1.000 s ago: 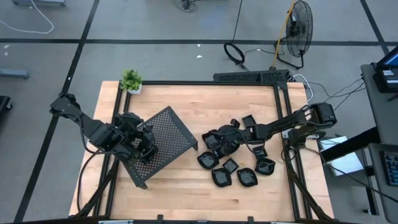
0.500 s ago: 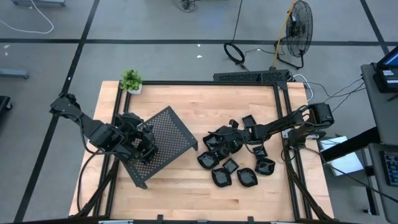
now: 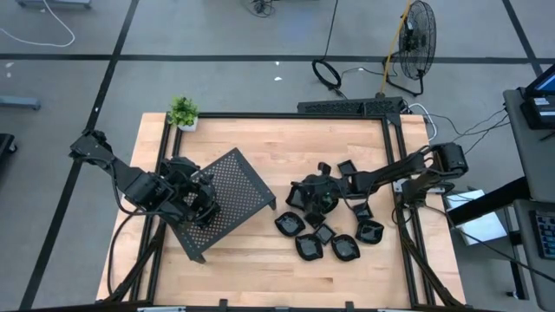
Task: Pick & Place Mini shaped plates
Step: Stack the distorted square plate on top of the distorted square plate on the shelf
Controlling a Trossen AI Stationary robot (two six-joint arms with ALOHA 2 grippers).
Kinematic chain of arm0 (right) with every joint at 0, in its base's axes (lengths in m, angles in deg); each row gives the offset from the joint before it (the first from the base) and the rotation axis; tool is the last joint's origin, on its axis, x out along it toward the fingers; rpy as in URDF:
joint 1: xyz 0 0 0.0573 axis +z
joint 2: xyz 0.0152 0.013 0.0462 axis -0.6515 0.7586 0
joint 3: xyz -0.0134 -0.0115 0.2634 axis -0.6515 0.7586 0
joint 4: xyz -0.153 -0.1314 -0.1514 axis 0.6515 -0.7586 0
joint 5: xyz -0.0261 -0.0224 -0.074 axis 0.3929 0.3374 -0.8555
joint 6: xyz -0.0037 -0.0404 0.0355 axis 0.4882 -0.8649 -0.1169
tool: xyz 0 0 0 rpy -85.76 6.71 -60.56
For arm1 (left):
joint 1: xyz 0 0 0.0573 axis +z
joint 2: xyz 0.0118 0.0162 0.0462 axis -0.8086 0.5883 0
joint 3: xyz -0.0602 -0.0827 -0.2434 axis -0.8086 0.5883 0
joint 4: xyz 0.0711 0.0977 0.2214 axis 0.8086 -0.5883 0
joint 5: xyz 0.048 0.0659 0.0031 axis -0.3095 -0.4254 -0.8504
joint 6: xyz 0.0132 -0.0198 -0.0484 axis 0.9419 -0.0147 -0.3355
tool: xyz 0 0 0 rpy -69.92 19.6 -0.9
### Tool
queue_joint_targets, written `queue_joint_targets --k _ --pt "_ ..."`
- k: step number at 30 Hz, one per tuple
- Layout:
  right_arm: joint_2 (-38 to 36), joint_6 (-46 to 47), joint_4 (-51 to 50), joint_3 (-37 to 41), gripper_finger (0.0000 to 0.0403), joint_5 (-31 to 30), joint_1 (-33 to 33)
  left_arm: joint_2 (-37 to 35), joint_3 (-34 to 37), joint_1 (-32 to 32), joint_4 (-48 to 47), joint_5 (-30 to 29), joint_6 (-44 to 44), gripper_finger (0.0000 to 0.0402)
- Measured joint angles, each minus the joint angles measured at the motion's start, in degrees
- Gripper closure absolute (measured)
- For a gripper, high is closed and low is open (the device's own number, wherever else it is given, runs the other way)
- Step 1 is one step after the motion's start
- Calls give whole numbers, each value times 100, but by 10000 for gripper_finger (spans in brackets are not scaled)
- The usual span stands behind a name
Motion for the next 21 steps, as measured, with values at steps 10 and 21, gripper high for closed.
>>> queue_joint_targets --k 10,21 --pt "-963 -2288 1243 4 403 -2125 211 0 0 176 1037 -846 1099 158" --pt "-794 -3889 3308 2 403 -2345 564 829 -8 1000 5506 -561 6809 158"
